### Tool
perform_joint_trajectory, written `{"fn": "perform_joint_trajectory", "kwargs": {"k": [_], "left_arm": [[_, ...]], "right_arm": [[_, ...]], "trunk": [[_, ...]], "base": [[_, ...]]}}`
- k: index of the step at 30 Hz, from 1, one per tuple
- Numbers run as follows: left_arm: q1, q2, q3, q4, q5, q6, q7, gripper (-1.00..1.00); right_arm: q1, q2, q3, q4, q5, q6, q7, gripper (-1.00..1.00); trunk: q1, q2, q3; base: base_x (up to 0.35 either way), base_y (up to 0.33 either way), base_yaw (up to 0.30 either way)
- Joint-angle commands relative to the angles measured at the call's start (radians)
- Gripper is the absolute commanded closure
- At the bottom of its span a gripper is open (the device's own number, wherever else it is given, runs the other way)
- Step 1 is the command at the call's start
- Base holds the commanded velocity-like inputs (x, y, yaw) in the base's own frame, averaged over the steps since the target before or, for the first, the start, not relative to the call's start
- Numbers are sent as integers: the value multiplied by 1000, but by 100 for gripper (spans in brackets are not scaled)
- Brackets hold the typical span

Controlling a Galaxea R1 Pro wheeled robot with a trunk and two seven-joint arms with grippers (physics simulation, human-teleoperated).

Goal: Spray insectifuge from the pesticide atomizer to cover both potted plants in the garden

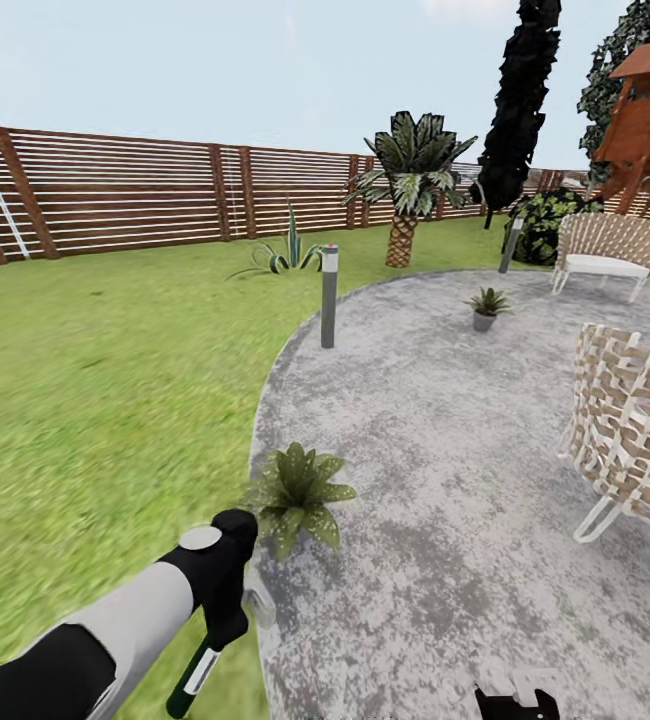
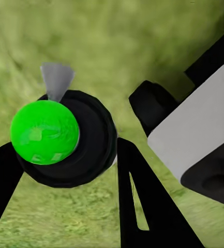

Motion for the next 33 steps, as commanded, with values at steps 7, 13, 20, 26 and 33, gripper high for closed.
{"fn": "perform_joint_trajectory", "kwargs": {"k": [7, 13, 20, 26, 33], "left_arm": [[151, -2, 19, -125, 128, -76, 175, 100], [236, 14, 137, -15, 482, -541, 599, 100], [245, 107, 256, 145, 571, -950, 648, 100], [242, 101, 252, 135, 563, -966, 612, 100], [235, 84, 183, 130, 541, -966, 577, 100]], "right_arm": [[-1, 9, -9, 1, 2, -1, 8, -100], [-6, 10, 209, -44, 35, -2, 84, -100], [-84, 96, 421, -247, 48, 3, 434, -100], [-93, 104, 582, -298, 47, 5, 514, -100], [-102, 113, 655, -299, 48, 7, 536, -100]], "trunk": [[-1, 0, -1], [-1, 0, -1], [-1, 0, -1], [-1, 0, -1], [-1, 0, -1]], "base": [[-31, 0, 0], [0, 0, 0], [0, 0, 0], [0, 0, 0], [0, 0, 0]]}}
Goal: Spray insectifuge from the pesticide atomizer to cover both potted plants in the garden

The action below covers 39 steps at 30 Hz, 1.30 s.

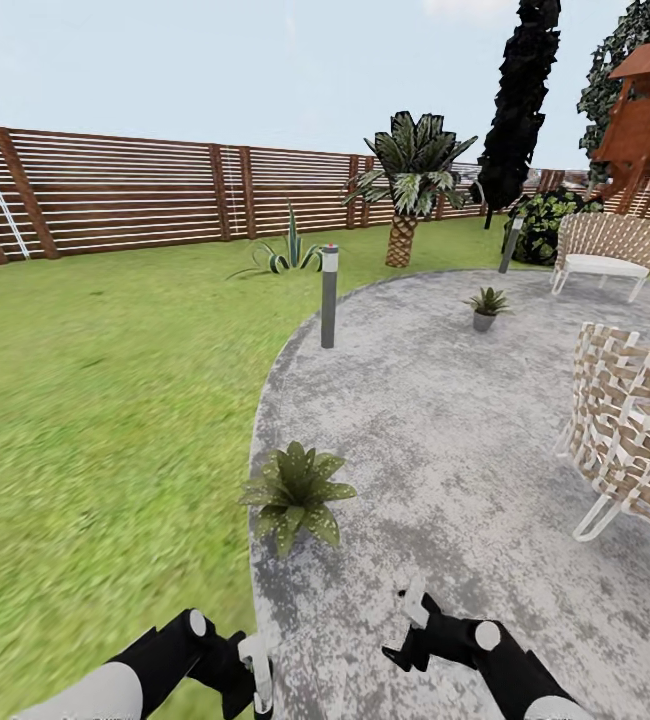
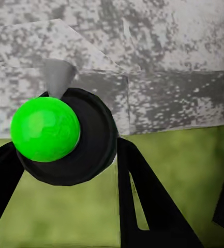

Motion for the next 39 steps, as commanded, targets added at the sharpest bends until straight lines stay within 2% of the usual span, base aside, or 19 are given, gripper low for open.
{"fn": "perform_joint_trajectory", "kwargs": {"k": [1, 4, 7, 8, 10, 13, 16, 19, 21, 24, 25, 30, 33, 39], "left_arm": [[-2, 2, -1, -3, -10, 1, -30, 100], [-4, 4, -4, -3, -17, -34, -62, 100], [-6, 6, -4, -3, -18, -53, -69, 100], [-7, 4, -5, -3, -18, -56, -70, 100], [-8, -1, -9, -4, -31, -58, -74, 100], [-8, -19, -23, -28, -90, -61, -94, 100], [-9, -35, -25, -40, -106, -60, -100, 100], [-23, -47, -27, -42, -114, -54, -109, 100], [-43, -52, -26, -41, -145, -46, -112, 100], [-54, -71, -25, -41, -213, -12, -141, 100], [-60, -73, -25, -41, -225, 7, -148, 100], [-73, -78, -26, -42, -240, 45, -155, 100], [-90, -88, -26, -43, -241, 101, -155, 100], [-117, -108, -26, -44, -240, 147, -141, 100]], "right_arm": [[-8, 11, 18, -2, 9, -4, 18, -100], [-29, 33, 85, -2, 10, -2, 38, -100], [-35, 37, 121, -2, 10, -2, 57, -100], [-39, 37, 128, -3, 10, -1, 65, 100], [-52, 37, 133, -2, 11, 0, 74, 100], [-63, 38, 137, -2, 11, 25, 77, 100], [-67, 42, 138, -2, 13, 43, 85, 100], [-84, 52, 138, -2, 13, 48, 134, 100], [-93, 69, 138, -2, 18, 49, 146, 100], [-101, 94, 138, -2, 64, 49, 151, 100], [-104, 102, 138, -2, 72, 49, 152, 100], [-108, 122, 138, -2, 79, 49, 166, 100], [-116, 131, 138, -2, 79, 49, 173, 100], [-123, 138, 138, -3, 79, 49, 178, 100]], "trunk": [[0, 0, -1], [0, 0, -1], [0, 0, -1], [0, 0, -1], [0, 0, -1], [0, 0, -1], [0, 0, -1], [0, 0, -1], [0, 0, -1], [0, 0, -1], [0, 0, -1], [0, 0, -1], [0, 0, -1], [0, 0, -1]], "base": [[0, 0, 0], [0, 0, 0], [0, 0, 0], [0, 0, 0], [0, 0, 0], [0, 0, 0], [0, 0, 0], [0, 0, 0], [0, 0, 0], [0, 0, 0], [0, 0, 0], [0, 0, 0], [0, 0, 0], [0, 0, 0]]}}
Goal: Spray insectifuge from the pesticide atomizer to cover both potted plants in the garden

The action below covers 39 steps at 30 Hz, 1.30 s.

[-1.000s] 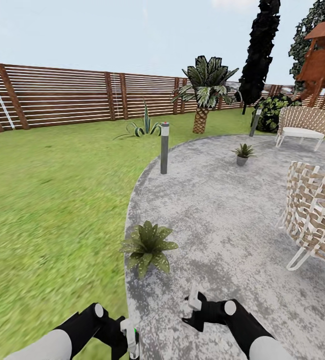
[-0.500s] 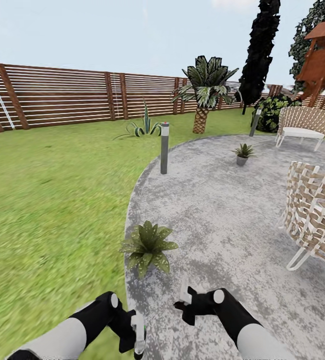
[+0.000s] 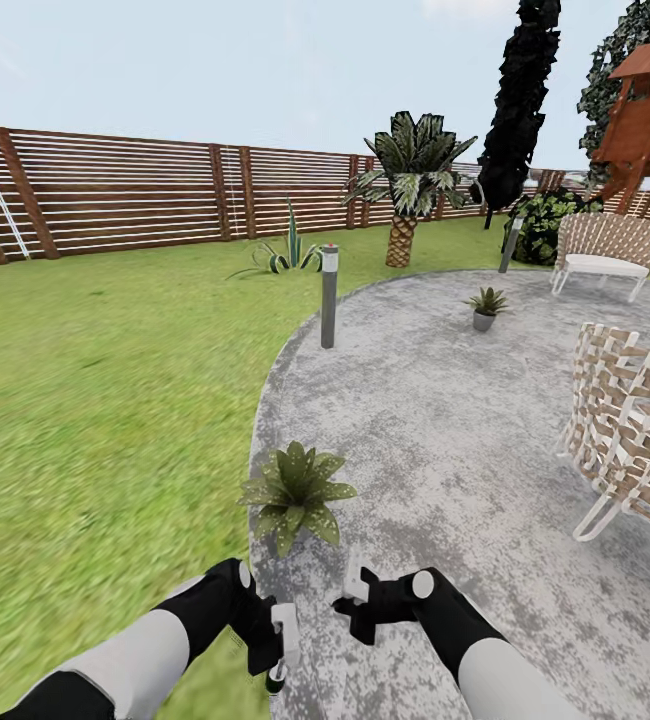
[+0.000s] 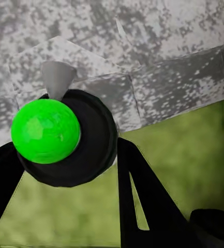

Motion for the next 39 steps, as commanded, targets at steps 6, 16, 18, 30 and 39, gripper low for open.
{"fn": "perform_joint_trajectory", "kwargs": {"k": [6, 16, 18, 30, 39], "left_arm": [[-7, -10, 0, -4, 0, 55, 19, 100], [-8, -24, 1, -41, 0, 58, 26, 100], [-8, -28, 2, -44, 1, 58, 33, 100], [-6, -44, 4, -45, 2, 58, 93, 100], [-5, -62, 4, -45, 5, 58, 90, 100]], "right_arm": [[-8, 16, -8, 0, 9, -5, 6, 100], [-14, 16, -8, 0, 8, -4, 6, 100], [-14, 16, -8, 0, 9, -3, 6, 100], [-14, 16, -8, 0, 9, -4, 6, 100], [-14, 16, -8, 0, 9, -3, 6, 100]], "trunk": [[0, 0, -1], [0, 0, -1], [0, 0, -1], [0, 0, -1], [0, 0, -1]], "base": [[0, 0, 0], [0, 0, 0], [0, 0, 0], [0, 0, 0], [0, 0, 0]]}}
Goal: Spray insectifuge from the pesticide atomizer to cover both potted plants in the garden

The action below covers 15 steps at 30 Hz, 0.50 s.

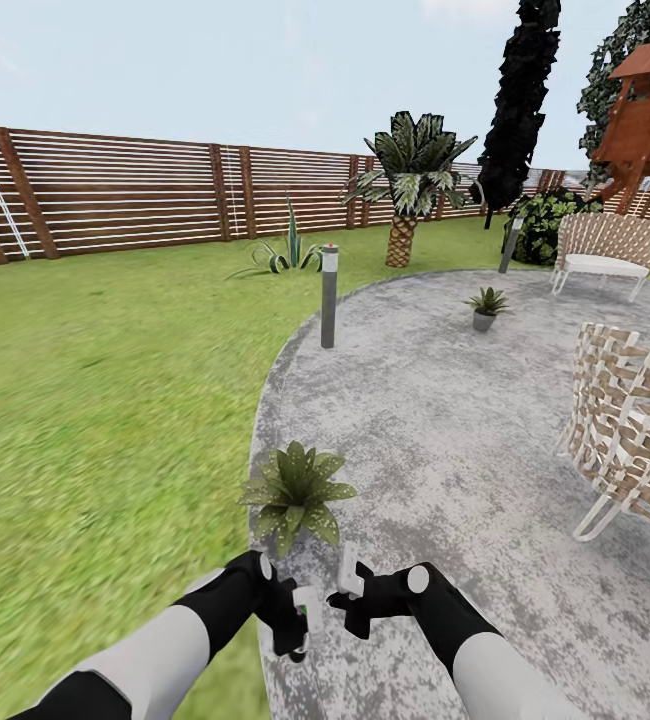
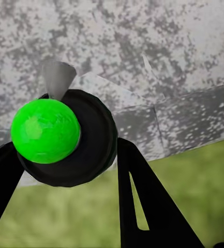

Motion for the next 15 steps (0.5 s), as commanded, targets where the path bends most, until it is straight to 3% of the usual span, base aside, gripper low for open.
{"fn": "perform_joint_trajectory", "kwargs": {"k": [1, 15], "left_arm": [[0, -2, -2, -2, -1, 9, -5, 100], [0, -14, -1, -4, 6, -3, -4, 100]], "right_arm": [[0, 1, -8, -1, 9, -5, 5, 100], [0, 1, -8, -1, 9, -5, 4, 100]], "trunk": [[0, 0, -1], [0, 0, -1]], "base": [[0, 0, 0], [0, 0, 0]]}}
